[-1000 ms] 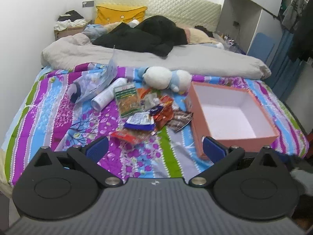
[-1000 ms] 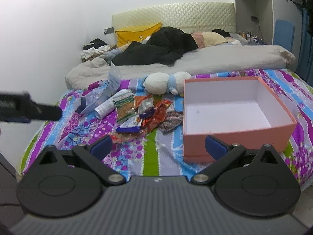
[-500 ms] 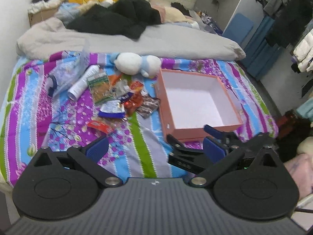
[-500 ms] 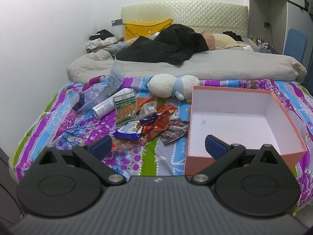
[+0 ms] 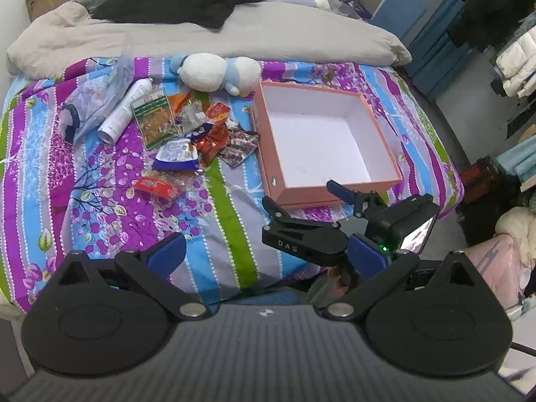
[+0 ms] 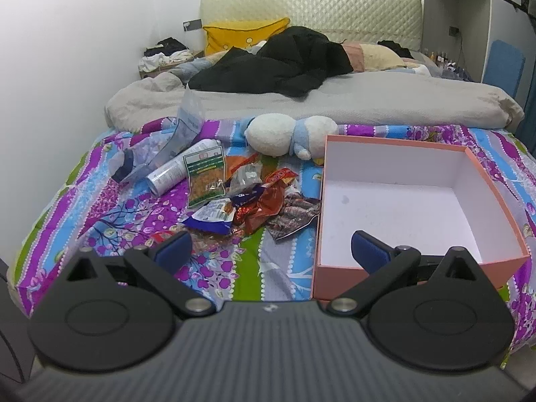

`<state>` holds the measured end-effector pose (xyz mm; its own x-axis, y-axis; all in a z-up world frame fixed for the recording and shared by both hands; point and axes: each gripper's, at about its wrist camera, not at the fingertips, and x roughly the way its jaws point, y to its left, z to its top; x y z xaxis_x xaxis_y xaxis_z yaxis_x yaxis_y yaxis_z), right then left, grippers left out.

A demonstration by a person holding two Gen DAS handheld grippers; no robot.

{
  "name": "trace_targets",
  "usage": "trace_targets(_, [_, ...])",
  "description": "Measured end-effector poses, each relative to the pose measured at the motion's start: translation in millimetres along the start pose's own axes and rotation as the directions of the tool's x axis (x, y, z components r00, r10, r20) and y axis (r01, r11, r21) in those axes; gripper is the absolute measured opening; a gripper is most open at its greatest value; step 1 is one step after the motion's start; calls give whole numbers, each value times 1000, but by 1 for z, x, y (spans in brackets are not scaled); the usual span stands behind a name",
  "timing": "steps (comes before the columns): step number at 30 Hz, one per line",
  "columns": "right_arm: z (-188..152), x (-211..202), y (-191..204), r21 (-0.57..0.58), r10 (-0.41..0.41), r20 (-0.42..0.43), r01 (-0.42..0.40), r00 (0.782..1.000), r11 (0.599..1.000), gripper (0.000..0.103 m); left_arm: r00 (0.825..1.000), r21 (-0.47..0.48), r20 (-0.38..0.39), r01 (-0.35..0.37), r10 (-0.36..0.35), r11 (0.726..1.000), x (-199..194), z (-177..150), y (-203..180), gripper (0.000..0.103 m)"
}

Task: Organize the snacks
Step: 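Move both tools down toward the snack pile beside the pink box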

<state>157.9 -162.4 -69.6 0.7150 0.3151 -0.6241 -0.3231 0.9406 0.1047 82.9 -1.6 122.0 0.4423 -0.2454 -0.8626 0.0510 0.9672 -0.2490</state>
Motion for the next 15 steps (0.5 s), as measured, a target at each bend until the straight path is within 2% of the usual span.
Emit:
trace_targets(11, [8,22,0,0,1,-17,-1,1000,1000,103,999,-58,-46,-20,17,998,27,25,23,103])
trace_targets(15, [10,35,4,-6,11,-34,-11,999,1000,103,997,-50,-68,-40,37,998,42,35,28,103])
